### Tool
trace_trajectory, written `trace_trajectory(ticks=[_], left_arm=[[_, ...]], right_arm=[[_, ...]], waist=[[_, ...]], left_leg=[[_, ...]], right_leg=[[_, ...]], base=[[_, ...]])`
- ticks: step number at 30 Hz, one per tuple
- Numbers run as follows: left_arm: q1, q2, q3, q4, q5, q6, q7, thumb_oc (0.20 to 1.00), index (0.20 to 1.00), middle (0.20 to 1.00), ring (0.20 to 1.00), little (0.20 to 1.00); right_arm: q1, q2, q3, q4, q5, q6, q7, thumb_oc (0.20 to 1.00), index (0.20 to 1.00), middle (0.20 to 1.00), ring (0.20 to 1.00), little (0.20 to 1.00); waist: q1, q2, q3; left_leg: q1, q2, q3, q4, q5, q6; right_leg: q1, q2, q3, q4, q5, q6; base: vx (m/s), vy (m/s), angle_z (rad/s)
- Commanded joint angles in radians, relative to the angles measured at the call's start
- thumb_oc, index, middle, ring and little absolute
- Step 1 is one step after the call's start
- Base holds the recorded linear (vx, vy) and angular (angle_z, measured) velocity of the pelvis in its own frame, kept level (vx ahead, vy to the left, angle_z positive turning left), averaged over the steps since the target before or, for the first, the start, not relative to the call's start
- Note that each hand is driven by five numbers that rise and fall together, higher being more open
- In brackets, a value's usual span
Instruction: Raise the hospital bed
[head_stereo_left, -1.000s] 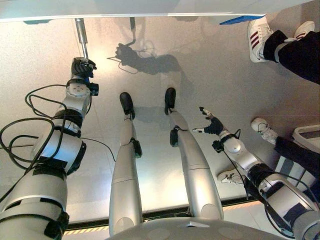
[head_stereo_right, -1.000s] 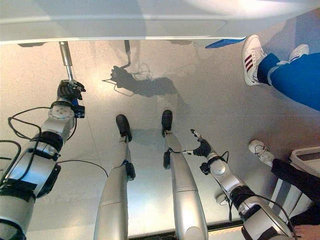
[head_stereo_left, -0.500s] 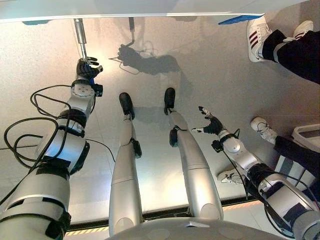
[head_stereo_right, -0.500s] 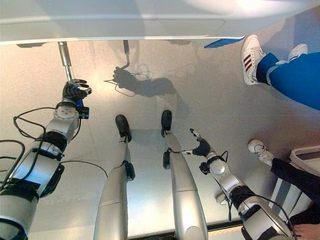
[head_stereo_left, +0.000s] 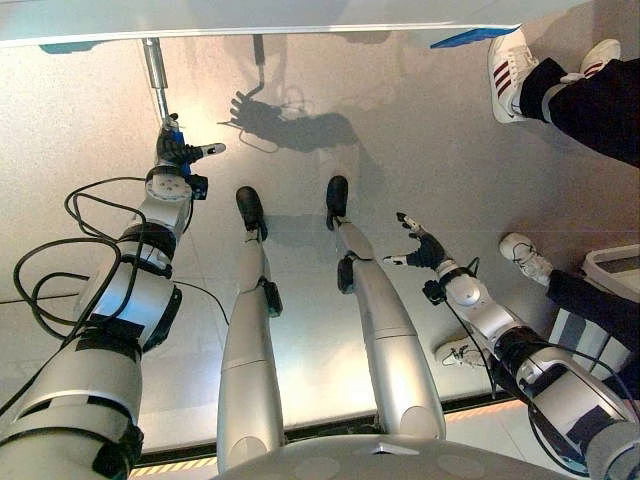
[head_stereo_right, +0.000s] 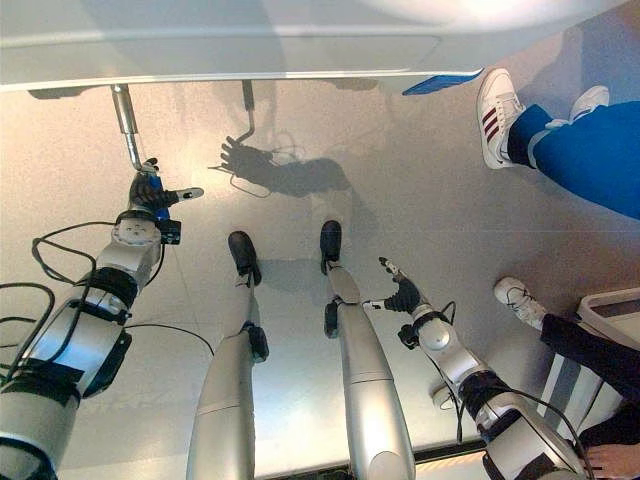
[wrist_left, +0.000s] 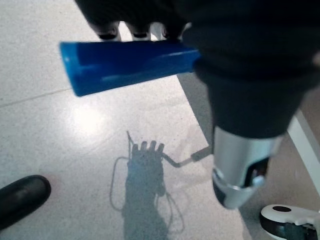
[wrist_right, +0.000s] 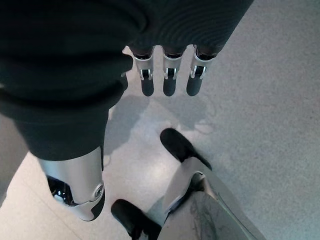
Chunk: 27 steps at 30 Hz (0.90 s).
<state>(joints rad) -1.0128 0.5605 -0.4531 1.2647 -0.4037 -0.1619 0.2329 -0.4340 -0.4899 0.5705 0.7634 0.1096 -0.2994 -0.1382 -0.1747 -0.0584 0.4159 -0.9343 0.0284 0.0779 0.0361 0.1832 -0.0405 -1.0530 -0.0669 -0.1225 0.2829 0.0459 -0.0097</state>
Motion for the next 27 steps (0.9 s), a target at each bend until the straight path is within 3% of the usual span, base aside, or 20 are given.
trace_trajectory(ticks=[1,21,23,24,25,27], left_arm=[[0.003,-0.061,-0.012,0.013,0.071,-0.002,-0.028,1.0,1.0,1.0,1.0,1.0],[0.023,-0.061,-0.008,0.01,0.072,0.004,-0.036,1.0,1.0,1.0,1.0,1.0],[0.021,-0.062,-0.011,0.007,0.07,0.003,-0.036,0.809,0.809,0.809,0.809,0.809],[0.021,-0.064,-0.012,0.004,0.069,0.002,-0.037,0.379,0.379,0.379,0.379,0.379],[0.02,-0.064,-0.015,0.001,0.069,0.001,-0.037,0.2,0.2,0.2,0.2,0.2],[0.022,-0.066,-0.019,-0.004,0.065,-0.002,-0.037,0.2,0.2,0.2,0.2,0.2]], right_arm=[[0.01,-0.018,0.037,-0.01,0.004,0.003,0.007,1.0,1.0,1.0,1.0,1.0],[0.015,-0.026,0.036,-0.024,0.003,0.007,0.012,1.0,1.0,1.0,1.0,1.0],[0.014,-0.028,0.037,-0.023,0.003,0.007,0.011,1.0,1.0,1.0,1.0,1.0],[0.013,-0.026,0.036,-0.02,0.005,0.007,0.011,1.0,1.0,1.0,1.0,1.0],[0.013,-0.027,0.037,-0.021,0.004,0.008,0.011,1.0,1.0,1.0,1.0,1.0],[0.013,-0.026,0.038,-0.016,0.003,0.008,0.01,1.0,1.0,1.0,1.0,1.0]], waist=[[0.005,-0.014,0.015],[0.008,-0.017,0.019],[0.008,-0.016,0.021],[0.009,-0.016,0.021],[0.009,-0.016,0.022],[0.011,-0.015,0.022]], left_leg=[[0.033,-0.062,-0.014,0.036,-0.066,0.047],[0.033,-0.064,-0.017,0.038,-0.063,0.045],[0.034,-0.064,-0.017,0.037,-0.062,0.045],[0.035,-0.065,-0.017,0.036,-0.062,0.045],[0.035,-0.065,-0.017,0.036,-0.062,0.045],[0.036,-0.065,-0.017,0.035,-0.061,0.045]], right_leg=[[0.06,0.047,-0.025,-0.113,0.12,0.109],[0.067,0.047,-0.029,-0.121,0.124,0.109],[0.067,0.047,-0.028,-0.121,0.124,0.11],[0.068,0.047,-0.028,-0.121,0.125,0.109],[0.07,0.048,-0.027,-0.122,0.125,0.109],[0.07,0.047,-0.028,-0.124,0.125,0.109]], base=[[0.0,0.0,0.0],[0.0,0.0,0.0],[0.0,0.0,0.0],[0.0,0.0,0.0],[0.0,0.0,0.0],[0.0,0.0,0.0]])
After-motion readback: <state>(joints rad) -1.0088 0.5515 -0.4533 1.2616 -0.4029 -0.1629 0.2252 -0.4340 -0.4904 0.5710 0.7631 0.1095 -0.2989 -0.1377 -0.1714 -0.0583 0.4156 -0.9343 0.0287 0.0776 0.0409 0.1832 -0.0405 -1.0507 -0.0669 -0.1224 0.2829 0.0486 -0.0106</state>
